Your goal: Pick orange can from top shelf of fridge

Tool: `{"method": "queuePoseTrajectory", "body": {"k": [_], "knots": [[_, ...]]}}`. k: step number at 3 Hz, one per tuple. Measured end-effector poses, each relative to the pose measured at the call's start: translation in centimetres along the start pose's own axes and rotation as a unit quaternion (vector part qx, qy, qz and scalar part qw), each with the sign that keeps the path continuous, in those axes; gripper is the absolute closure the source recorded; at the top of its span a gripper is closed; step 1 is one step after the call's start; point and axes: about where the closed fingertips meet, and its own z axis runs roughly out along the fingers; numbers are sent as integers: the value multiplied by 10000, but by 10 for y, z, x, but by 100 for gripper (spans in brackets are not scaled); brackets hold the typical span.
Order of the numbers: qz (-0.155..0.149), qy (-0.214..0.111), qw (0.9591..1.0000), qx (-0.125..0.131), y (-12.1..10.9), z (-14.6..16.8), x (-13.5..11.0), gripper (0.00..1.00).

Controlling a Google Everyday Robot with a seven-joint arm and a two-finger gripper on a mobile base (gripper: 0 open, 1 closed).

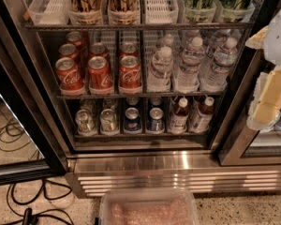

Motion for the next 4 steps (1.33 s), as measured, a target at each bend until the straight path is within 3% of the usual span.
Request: {"method": "queuePoseTrajectory", "body": {"k": [2, 3, 4], "knots": [[43, -114, 9999, 99, -1, 2, -12, 0], [-60, -422, 9989, 184, -2, 1, -55, 0], [-60, -422, 9989, 184, -2, 1, -55, 0]]}}
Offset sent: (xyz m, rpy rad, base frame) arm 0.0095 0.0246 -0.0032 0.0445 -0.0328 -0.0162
